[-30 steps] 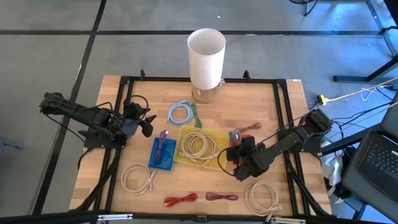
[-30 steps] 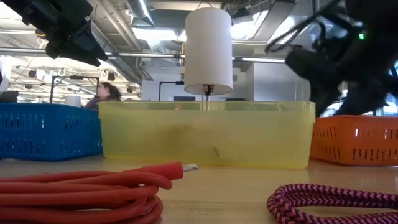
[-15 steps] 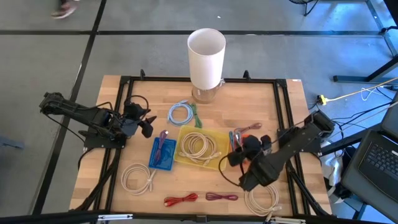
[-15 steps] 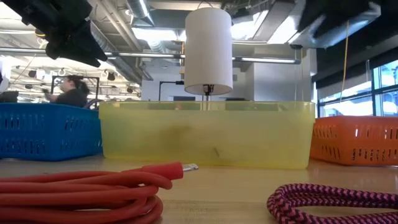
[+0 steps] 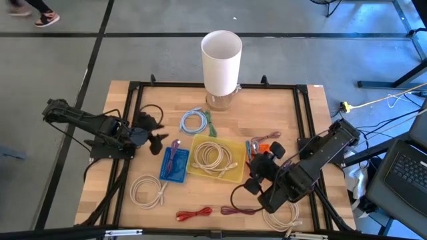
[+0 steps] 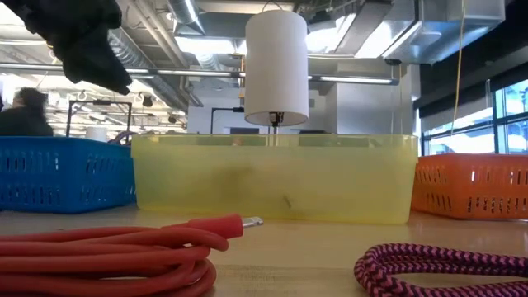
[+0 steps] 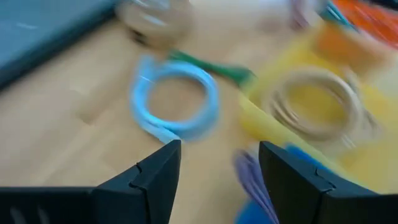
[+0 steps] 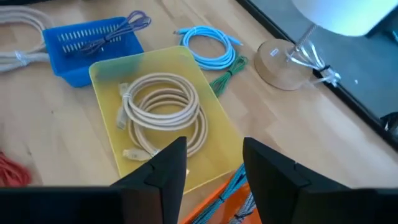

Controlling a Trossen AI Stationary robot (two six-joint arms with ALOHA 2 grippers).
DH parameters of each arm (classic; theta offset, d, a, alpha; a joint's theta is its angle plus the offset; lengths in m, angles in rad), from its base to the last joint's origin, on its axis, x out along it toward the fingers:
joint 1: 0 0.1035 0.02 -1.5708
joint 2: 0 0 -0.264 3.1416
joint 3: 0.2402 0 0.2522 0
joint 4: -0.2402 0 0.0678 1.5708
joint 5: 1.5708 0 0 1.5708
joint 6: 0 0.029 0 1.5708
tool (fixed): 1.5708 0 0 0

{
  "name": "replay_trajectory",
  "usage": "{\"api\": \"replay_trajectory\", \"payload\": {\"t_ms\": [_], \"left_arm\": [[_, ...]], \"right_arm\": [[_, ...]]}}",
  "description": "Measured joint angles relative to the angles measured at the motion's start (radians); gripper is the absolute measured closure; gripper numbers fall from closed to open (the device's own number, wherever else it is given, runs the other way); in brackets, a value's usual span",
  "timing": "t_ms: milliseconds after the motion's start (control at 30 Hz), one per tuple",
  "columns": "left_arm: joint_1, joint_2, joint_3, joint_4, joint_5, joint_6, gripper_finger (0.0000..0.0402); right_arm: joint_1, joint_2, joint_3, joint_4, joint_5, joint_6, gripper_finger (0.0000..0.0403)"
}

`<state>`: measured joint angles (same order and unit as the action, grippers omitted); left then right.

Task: Pick & Place USB Port
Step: Put the orange charger cable into the blue bin

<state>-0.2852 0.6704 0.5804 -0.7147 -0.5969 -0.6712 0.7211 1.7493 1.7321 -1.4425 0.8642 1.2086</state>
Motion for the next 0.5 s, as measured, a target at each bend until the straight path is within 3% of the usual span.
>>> {"api": "replay_trajectory", "payload": {"t_ms": [300,500], "left_arm": [[-0.049,0.062,0.0,0.0,0.44,0.073,0.0192],[-0.17,0.183,0.0,0.001,0.585,0.03,0.0192]], "right_arm": [[-0.005,0.0,0.0,-0.001,0.0,-0.047,0.0244],[-0.005,0.0,0.0,-0.002,0.0,-0.065,0.0244]]}}
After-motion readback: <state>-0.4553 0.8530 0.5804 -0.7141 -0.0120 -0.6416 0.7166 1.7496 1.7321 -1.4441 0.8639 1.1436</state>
